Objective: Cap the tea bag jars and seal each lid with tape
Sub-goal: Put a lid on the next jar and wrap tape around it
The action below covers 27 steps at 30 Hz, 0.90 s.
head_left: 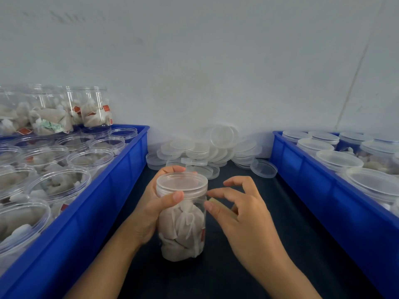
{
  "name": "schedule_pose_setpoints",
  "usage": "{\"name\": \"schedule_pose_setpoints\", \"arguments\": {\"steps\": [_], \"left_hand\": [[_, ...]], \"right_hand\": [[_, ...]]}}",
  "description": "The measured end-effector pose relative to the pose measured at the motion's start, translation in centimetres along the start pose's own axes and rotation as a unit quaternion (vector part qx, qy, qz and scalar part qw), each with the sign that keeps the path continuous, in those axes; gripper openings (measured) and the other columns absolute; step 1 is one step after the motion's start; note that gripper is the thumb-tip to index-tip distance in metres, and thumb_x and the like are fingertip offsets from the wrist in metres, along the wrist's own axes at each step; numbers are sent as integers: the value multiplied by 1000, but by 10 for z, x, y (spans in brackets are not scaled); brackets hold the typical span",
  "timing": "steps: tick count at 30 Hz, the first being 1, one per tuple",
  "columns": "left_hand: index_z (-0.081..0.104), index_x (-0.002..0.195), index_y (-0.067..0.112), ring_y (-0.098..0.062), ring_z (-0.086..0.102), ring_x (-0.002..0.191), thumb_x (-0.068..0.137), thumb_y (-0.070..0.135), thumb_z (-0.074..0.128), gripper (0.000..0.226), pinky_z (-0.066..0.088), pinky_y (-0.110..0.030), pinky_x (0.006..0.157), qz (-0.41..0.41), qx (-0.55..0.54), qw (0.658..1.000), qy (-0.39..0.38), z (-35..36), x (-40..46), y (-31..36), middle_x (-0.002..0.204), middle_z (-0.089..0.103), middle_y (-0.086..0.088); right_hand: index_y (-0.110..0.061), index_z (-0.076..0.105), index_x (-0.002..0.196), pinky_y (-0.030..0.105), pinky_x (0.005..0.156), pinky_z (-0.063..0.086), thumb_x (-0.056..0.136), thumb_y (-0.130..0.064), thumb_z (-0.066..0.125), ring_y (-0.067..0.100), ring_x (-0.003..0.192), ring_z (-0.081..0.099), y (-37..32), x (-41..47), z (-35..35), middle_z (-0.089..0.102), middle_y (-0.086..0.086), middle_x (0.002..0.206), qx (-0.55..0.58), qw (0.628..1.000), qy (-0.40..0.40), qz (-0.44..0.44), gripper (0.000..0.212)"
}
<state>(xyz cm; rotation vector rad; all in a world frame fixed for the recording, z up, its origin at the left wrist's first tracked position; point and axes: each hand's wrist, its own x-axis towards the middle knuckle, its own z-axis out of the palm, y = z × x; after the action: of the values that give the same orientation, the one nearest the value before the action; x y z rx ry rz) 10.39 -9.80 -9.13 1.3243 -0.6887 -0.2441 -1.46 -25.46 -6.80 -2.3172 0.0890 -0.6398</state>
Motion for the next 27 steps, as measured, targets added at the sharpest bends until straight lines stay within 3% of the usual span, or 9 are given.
{"name": "schedule_pose_setpoints", "arguments": {"steps": [3, 6, 9, 13, 16, 20, 23, 27], "left_hand": [[54, 123, 16, -23, 66, 108, 45, 53, 89, 94, 55, -26, 83, -2, -1, 1000, 4, 0, 1, -1, 117, 68, -6], [54, 122, 17, -22, 66, 107, 52, 37, 81, 77, 55, -26, 82, 1, -3, 1000, 2, 0, 1, -2, 115, 69, -3], [50, 124, 16, -22, 65, 109, 46, 46, 89, 92, 55, -30, 86, -1, -2, 1000, -17, 1, 0, 0, 118, 68, -4], [45, 125, 10, -26, 64, 112, 52, 23, 72, 79, 55, -31, 87, 4, -26, 999, -47, -1, -2, 0, 120, 68, -8], [44, 124, 10, -23, 64, 112, 52, 21, 69, 77, 55, -29, 87, 1, -19, 997, -72, -3, -2, 1, 119, 68, -6], [44, 126, 9, -24, 63, 114, 49, 21, 70, 82, 54, -28, 88, -6, -20, 997, -68, -3, -1, 1, 122, 67, -8], [45, 127, 6, -23, 63, 113, 47, 20, 71, 86, 54, -27, 88, -11, -10, 998, -63, -3, 1, 0, 121, 68, -8], [46, 128, 3, -24, 62, 116, 46, 23, 74, 89, 53, -27, 89, -14, 5, 998, -59, -3, 1, 2, 122, 67, -9]], "right_hand": [[-40, 52, 133, 13, 70, 46, 94, -44, 51, -13, 94, 47, 0, 0, 3, 27, -28, 125, -17, 1000, -19, -11, 39], [-39, 50, 135, 9, 70, 45, 95, -42, 48, -16, 104, 42, 1, 1, 2, 26, -27, 128, -27, 999, -23, -20, 40], [-41, 61, 123, 15, 71, 47, 91, -45, 53, -13, 99, 46, 1, 1, -4, 27, -29, 128, -36, 999, -11, -23, 32], [-42, 67, 97, 13, 62, 40, 82, -59, 53, -5, 86, 51, -4, 3, -16, 27, -34, 124, -117, 992, 2, -56, 27], [-41, 61, 97, 11, 56, 32, 81, -68, 42, -2, 69, 46, -6, 5, -20, 25, -28, 130, -189, 980, -15, -68, 36], [-44, 53, 116, 14, 56, 26, 72, -76, 9, -2, 76, 41, -5, 6, -24, 28, -21, 138, -259, 964, -17, -61, 71], [-42, 49, 120, 17, 64, 36, 66, -76, -3, -1, 85, 50, -4, 7, -29, 47, -22, 120, -289, 955, -6, -68, 83], [-41, 51, 114, 19, 66, 39, 66, -77, 0, -1, 91, 53, -1, 7, -33, 60, -20, 94, -282, 956, 23, -74, 78]]}}
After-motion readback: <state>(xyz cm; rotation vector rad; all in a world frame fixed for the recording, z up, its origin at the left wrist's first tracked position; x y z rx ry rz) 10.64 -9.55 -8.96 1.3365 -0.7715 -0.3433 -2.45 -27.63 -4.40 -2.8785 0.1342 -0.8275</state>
